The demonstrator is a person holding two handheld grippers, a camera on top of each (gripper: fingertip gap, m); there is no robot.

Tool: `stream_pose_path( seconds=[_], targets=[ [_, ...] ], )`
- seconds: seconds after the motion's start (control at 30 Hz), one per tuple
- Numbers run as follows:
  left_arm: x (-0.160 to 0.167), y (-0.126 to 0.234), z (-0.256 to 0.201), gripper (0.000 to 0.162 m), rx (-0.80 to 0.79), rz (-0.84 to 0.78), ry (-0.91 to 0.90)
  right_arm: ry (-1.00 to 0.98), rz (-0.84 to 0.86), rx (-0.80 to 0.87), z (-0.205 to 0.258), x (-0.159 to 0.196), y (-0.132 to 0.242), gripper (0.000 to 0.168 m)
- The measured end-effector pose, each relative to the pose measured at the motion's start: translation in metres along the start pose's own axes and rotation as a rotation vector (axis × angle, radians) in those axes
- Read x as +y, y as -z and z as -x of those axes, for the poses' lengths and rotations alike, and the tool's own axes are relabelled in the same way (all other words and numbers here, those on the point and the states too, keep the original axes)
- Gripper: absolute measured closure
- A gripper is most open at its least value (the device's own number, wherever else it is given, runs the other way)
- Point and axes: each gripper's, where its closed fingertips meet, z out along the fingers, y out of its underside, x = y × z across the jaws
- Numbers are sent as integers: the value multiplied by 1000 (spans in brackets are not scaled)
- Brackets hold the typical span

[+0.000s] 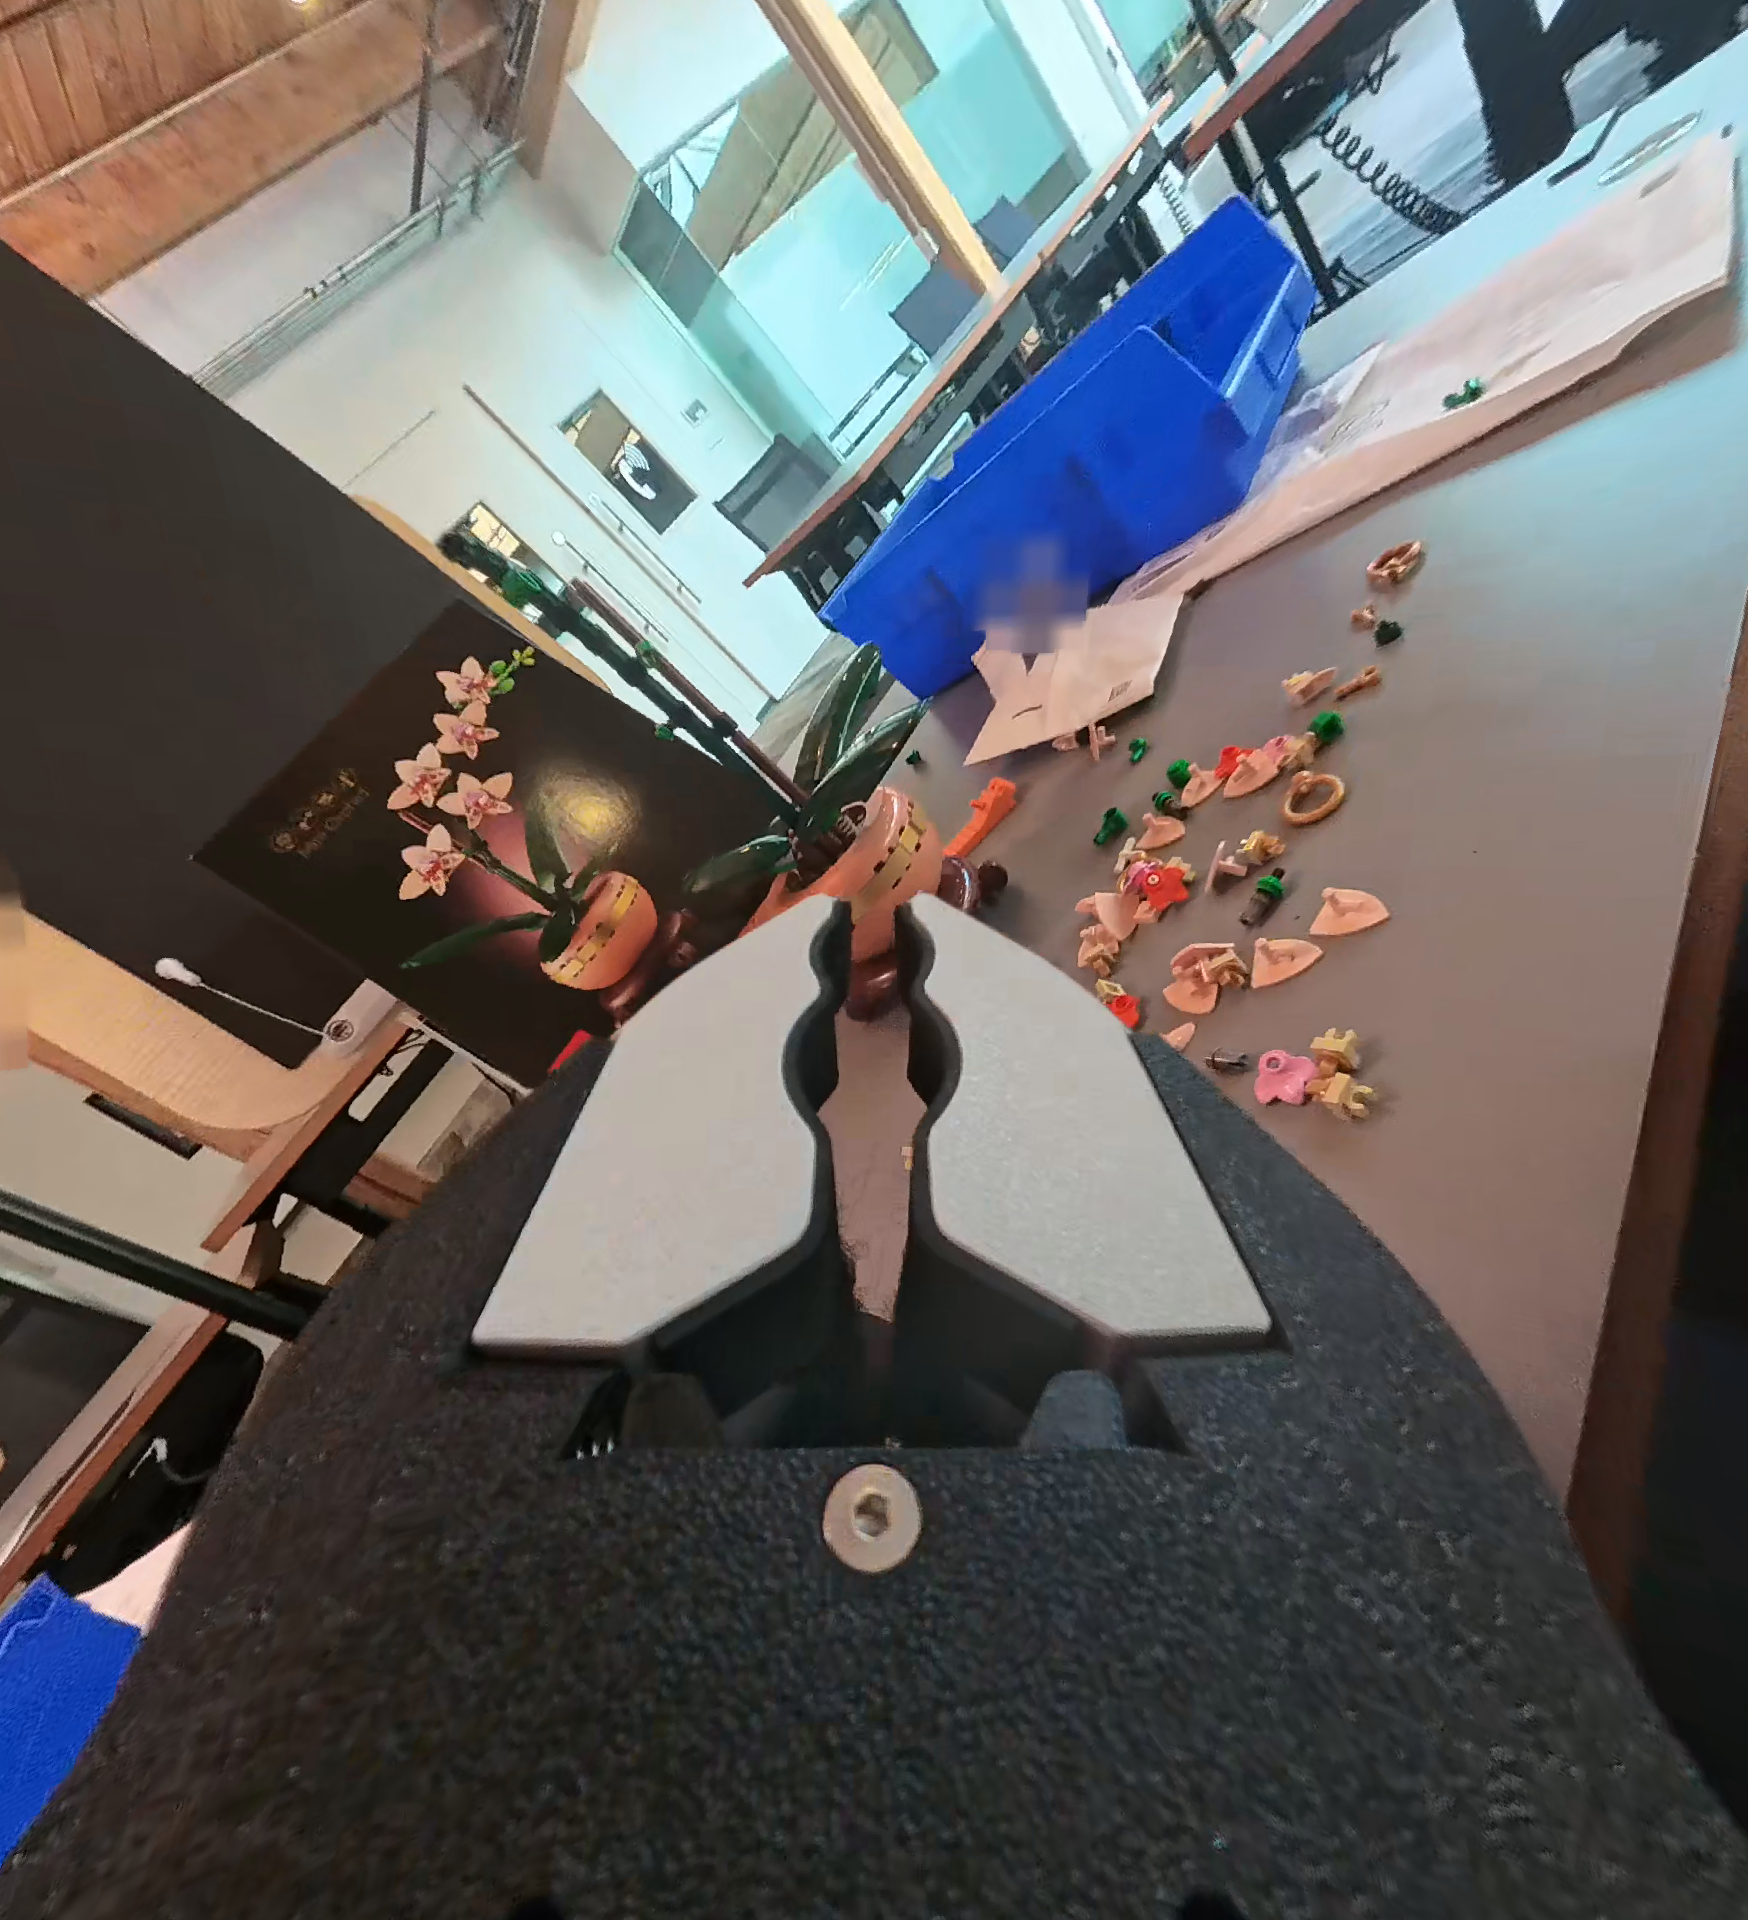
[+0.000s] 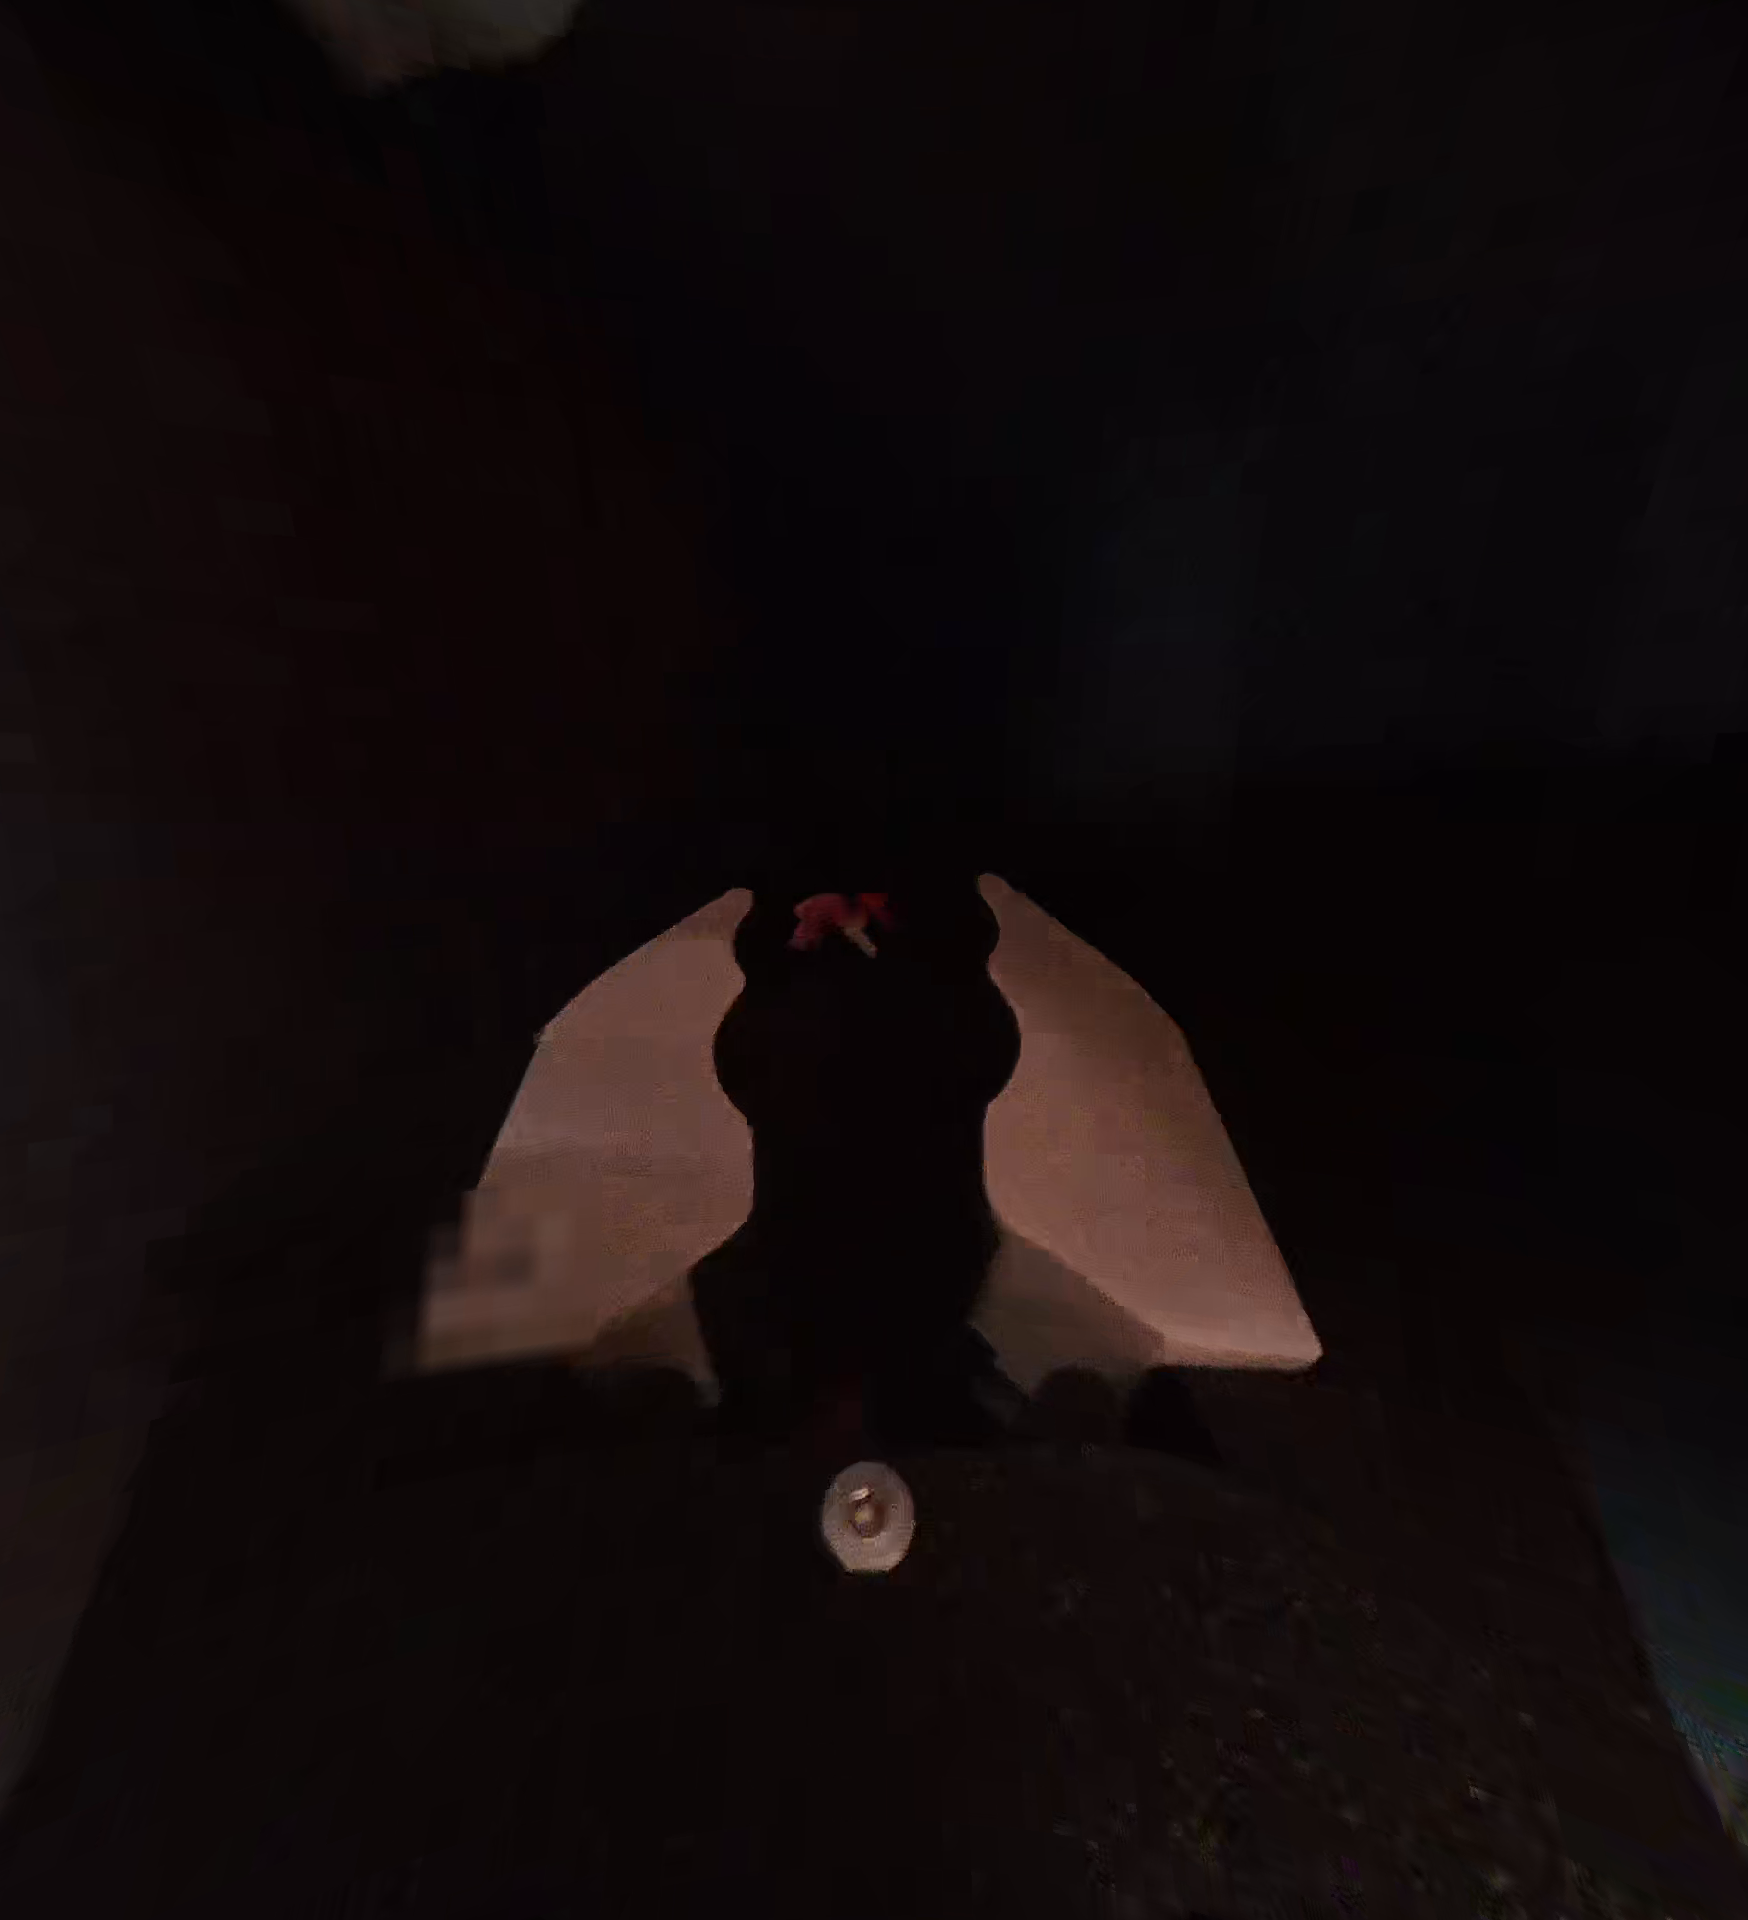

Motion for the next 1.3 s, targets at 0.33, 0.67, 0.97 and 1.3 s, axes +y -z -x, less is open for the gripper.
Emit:
stream_pose_path(
  seconds=[0.33, 0.67, 0.97, 1.3],
  targets=[
    [-1, 11, 10, 154, 34, -66, 200, -20, -293, 10, -6, -34, 39, 157],
    [-43, 16, -64, 139, 770, -178, 942, 140, -979, 537, -68, -128, 248, 158],
    [-59, 2, -41, 133, 1021, -287, 1307, 385, -919, 540, -92, -149, 244, 158],
    [-48, -14, -36, 149, 1069, -280, 1363, 467, -920, 473, -102, -155, 237, 158]
  ],
)
